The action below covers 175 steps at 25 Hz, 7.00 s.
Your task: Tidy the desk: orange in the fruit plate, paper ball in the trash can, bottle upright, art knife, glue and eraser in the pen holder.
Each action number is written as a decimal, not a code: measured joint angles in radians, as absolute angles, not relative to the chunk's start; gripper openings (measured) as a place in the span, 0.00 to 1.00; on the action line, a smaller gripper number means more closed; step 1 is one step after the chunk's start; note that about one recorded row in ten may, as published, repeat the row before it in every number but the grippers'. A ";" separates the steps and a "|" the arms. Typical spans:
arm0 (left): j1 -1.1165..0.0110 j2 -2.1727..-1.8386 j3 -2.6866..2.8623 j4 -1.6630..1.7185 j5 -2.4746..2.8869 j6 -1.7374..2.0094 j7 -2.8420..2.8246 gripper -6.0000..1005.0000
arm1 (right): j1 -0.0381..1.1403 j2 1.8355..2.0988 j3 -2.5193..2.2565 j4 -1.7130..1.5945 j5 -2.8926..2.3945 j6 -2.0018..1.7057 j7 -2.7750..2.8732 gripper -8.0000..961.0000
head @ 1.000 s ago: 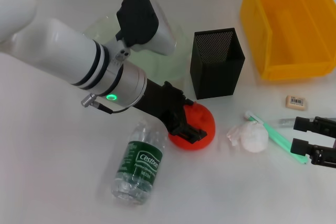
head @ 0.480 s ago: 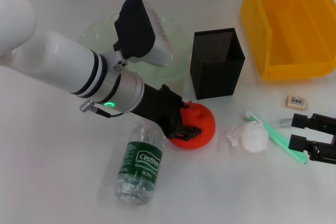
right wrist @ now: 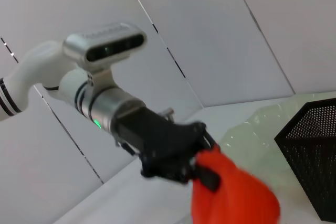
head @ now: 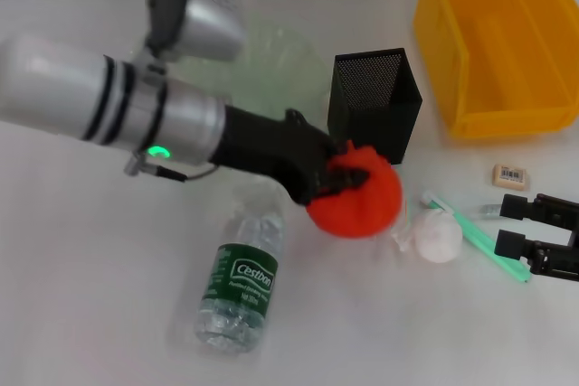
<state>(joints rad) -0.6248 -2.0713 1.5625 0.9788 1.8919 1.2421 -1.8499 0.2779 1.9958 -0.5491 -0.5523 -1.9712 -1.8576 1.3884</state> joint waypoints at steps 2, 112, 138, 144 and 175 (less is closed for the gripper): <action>-0.591 -2.069 1.391 1.004 1.838 1.349 -1.800 0.28 | 0.278 1.996 -0.549 -0.552 -1.971 -1.857 1.388 0.80; -0.459 -2.032 0.890 0.672 1.950 1.668 -1.472 0.83 | 0.499 2.080 -1.360 -1.320 -2.445 -1.598 2.243 0.52; -0.460 -2.032 0.890 0.672 1.950 1.663 -1.473 0.83 | 0.423 2.080 -0.545 -0.928 -1.776 -1.333 1.705 0.54; -0.457 -2.033 0.890 0.672 1.950 1.663 -1.475 0.83 | 0.418 2.079 -0.547 -0.924 -1.776 -1.338 1.700 0.76; -0.599 -2.064 1.154 1.253 2.262 1.660 -2.737 0.83 | 0.368 1.982 -0.535 -0.850 -2.159 -2.005 1.607 0.76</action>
